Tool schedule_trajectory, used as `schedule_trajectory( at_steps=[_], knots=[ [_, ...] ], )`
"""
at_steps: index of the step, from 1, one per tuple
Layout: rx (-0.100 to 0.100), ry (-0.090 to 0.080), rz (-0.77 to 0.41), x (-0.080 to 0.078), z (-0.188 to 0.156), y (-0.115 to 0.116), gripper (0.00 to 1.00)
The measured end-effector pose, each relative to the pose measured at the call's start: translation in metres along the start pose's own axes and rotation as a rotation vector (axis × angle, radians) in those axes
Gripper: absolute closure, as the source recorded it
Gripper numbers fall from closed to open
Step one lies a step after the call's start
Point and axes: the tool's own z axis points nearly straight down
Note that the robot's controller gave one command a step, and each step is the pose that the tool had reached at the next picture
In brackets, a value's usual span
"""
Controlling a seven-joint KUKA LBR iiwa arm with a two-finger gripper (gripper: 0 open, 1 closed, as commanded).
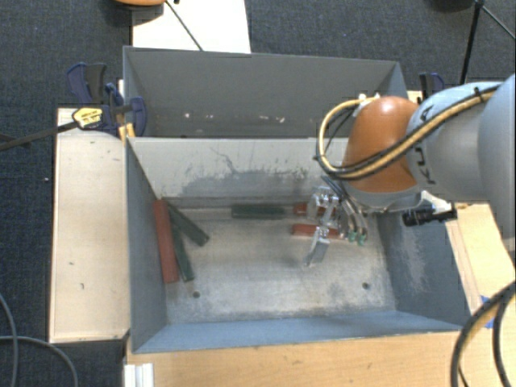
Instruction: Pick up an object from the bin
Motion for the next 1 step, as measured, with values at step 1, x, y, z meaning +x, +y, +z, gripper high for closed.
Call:
schedule_trajectory(
  at_steps=[1],
  knots=[
    [0.000, -0.001, 0.248, -0.0259, 0.0283, -0.0227, 1.00]
  ],
)
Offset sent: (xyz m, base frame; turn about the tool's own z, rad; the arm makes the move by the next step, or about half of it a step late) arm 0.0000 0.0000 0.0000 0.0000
